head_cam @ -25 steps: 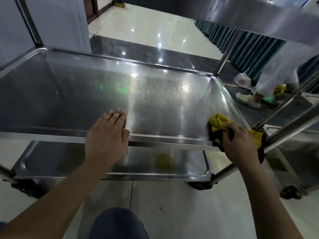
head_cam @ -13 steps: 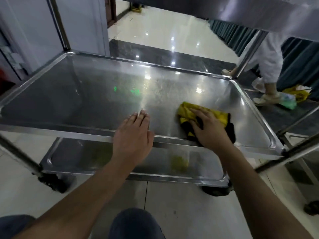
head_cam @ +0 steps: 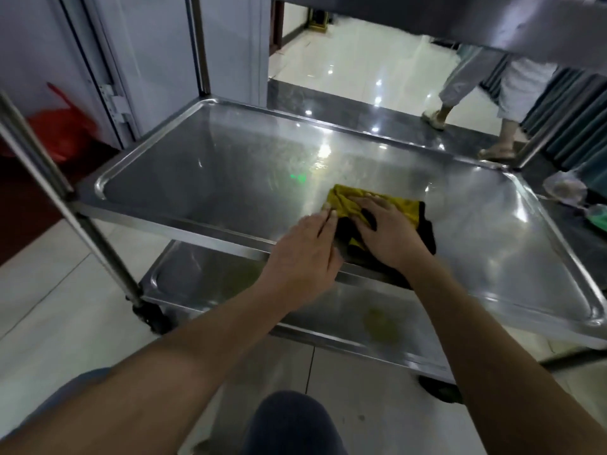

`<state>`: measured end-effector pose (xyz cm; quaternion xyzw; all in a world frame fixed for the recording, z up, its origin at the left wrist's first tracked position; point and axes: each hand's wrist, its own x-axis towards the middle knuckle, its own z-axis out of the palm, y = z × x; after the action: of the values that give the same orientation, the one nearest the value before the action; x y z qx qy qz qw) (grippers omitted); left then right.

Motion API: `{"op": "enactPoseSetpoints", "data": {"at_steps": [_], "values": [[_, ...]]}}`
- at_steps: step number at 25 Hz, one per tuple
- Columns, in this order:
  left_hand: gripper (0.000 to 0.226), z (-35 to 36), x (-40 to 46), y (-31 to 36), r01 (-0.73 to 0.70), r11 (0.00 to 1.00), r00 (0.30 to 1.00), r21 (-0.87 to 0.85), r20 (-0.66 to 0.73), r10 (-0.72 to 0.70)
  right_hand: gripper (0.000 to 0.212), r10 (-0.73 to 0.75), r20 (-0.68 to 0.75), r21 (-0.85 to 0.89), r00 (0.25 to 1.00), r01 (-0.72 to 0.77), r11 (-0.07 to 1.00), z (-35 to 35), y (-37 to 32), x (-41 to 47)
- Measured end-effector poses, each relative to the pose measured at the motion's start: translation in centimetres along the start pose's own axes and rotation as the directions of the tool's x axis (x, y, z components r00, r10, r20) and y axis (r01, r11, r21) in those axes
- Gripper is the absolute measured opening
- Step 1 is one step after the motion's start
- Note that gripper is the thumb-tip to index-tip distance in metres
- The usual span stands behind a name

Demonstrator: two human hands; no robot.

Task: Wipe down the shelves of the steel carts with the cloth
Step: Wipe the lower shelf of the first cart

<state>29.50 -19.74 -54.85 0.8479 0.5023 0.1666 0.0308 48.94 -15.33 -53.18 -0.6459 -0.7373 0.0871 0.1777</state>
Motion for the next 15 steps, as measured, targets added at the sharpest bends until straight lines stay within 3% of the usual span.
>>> {"op": "enactPoseSetpoints", "data": {"at_steps": [3, 7, 9, 13, 15], "values": [[0.067, -2.2, -0.6, -5.7, 0.108, 0.988, 0.994, 0.113, -0.037, -0.104, 0.050, 0.146, -0.031, -0.040, 0.989, -0.147, 0.988, -0.4, -1.0, 1.8], [0.084, -5.5, -4.5, -17.1, 0.360, 0.919, 0.932, 0.159, -0.019, -0.361, 0.049, 0.011, -0.045, -0.030, 0.999, -0.012, 0.999, 1.3, -2.9, -1.1], [0.089, -5.3, -5.7, -19.0, 0.348, 0.916, 0.935, 0.200, 0.002, -0.355, 0.049, -0.020, -0.026, -0.026, 0.999, 0.020, 0.999, 1.7, -3.2, -0.7], [0.085, -4.3, -4.7, -18.9, 0.352, 0.917, 0.936, 0.188, -0.045, -0.350, 0.050, 0.080, -0.024, -0.048, 0.997, -0.081, 0.996, 2.0, -6.2, 4.3], [0.086, -4.3, -4.7, -18.9, 0.372, 0.912, 0.928, 0.173, -0.062, -0.367, 0.050, 0.013, -0.003, -0.026, 1.000, -0.013, 1.000, 3.3, -9.0, 4.8]]}}
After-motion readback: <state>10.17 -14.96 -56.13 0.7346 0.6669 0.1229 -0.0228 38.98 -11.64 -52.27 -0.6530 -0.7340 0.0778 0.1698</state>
